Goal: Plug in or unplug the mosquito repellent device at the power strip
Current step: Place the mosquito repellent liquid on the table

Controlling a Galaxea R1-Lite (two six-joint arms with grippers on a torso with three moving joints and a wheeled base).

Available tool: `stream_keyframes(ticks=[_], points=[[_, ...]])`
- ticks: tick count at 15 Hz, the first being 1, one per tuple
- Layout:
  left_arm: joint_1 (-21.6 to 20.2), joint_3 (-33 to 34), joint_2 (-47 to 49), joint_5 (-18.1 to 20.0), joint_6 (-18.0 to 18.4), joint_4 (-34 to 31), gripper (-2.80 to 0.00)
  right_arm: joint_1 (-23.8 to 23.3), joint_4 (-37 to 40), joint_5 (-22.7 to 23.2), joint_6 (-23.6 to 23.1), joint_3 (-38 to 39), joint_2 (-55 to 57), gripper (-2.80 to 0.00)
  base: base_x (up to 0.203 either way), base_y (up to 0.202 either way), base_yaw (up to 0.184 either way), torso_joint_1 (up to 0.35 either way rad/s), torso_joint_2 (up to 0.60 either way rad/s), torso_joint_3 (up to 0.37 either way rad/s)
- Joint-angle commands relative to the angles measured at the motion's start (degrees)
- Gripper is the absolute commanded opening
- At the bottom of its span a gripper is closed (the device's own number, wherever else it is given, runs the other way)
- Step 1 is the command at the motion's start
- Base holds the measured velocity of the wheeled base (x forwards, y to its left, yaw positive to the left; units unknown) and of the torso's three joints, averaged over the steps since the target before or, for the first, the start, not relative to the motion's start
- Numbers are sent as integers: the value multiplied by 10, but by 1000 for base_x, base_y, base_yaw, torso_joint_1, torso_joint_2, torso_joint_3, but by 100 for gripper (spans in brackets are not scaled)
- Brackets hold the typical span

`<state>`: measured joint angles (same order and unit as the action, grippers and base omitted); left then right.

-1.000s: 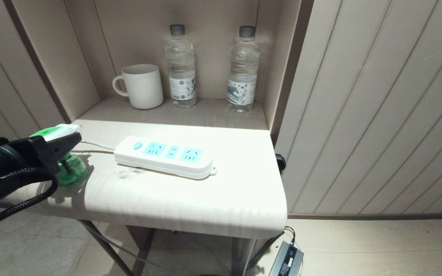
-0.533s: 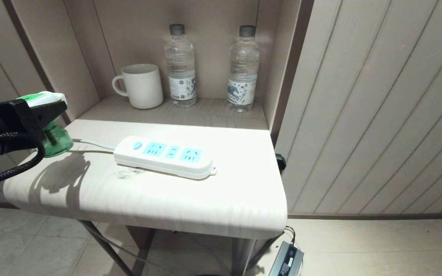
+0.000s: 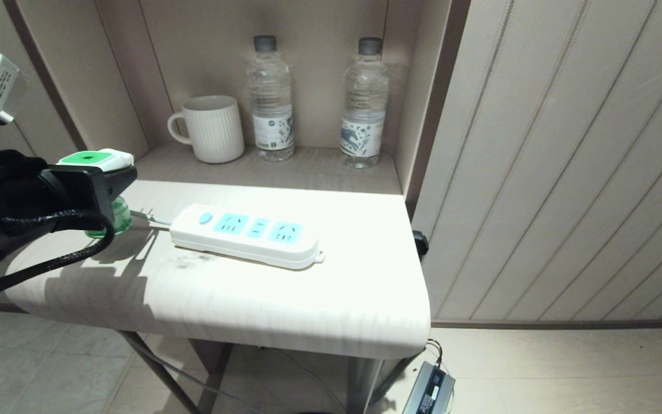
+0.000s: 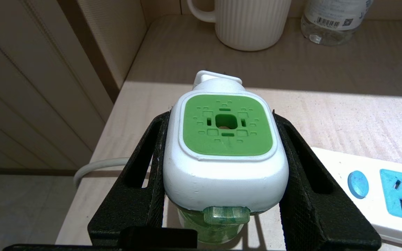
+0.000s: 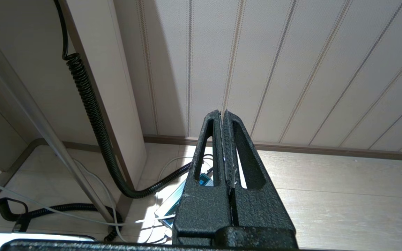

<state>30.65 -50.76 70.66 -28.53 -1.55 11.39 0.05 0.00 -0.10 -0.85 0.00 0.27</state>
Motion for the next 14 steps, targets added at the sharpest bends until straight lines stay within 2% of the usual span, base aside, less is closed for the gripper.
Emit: stream_keyframes(ticks=[1, 11, 14], points=[[0, 7, 7, -2, -3, 3, -280, 0, 0, 0, 0, 0, 0, -280, 0, 0, 0, 0, 0, 0], [0, 58, -8, 1, -17, 16, -280, 0, 0, 0, 0, 0, 0, -280, 0, 0, 0, 0, 0, 0], [0, 70, -10, 0, -20, 50, -280, 0, 0, 0, 0, 0, 0, -280, 0, 0, 0, 0, 0, 0]])
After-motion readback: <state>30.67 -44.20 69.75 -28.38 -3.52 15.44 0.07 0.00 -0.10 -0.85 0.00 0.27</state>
